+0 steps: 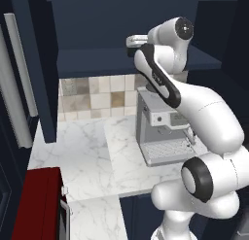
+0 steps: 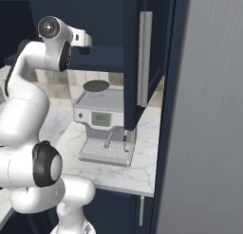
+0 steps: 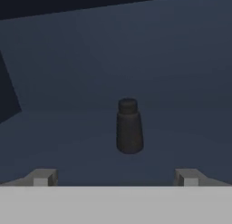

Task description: Retrieve the shaker from the cabinet and place it next the steak on a plate on the dining table.

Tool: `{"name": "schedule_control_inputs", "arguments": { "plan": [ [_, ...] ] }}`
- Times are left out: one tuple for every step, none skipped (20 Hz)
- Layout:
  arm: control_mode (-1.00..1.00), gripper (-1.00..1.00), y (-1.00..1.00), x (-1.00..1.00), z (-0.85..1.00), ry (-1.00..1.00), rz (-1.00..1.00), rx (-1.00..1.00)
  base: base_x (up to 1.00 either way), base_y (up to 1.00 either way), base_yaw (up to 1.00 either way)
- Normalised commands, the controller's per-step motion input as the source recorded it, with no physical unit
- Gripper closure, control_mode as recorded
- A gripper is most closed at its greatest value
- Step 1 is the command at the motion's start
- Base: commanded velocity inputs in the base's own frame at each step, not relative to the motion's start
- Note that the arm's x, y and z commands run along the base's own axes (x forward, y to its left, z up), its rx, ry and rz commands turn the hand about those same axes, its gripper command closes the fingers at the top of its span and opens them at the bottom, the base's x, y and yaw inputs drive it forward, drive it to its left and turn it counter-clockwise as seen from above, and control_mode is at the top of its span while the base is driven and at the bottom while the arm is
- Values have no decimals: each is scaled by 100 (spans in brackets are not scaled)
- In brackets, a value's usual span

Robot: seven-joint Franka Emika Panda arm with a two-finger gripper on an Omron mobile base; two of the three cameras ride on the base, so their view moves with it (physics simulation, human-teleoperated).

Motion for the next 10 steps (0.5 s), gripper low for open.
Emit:
{"name": "schedule_control_inputs", "arguments": {
  "plan": [
    [-100,-100,0,60,0,18,0,0,0,0,0],
    [-100,-100,0,59,0,13,0,0,0,0,0],
    [-100,-100,0,63,0,12,0,0,0,0,0],
    [-100,-100,0,64,0,11,0,0,0,0,0],
    [-100,-100,0,66,0,11,0,0,0,0,0],
    [-100,-100,0,66,0,11,0,0,0,0,0],
    [-100,-100,0,64,0,12,0,0,0,0,0],
    [-100,-100,0,63,0,13,0,0,0,0,0],
    [-100,-100,0,60,0,13,0,0,0,0,0],
    [-100,-100,0,55,0,10,0,0,0,0,0]
  ]
}}
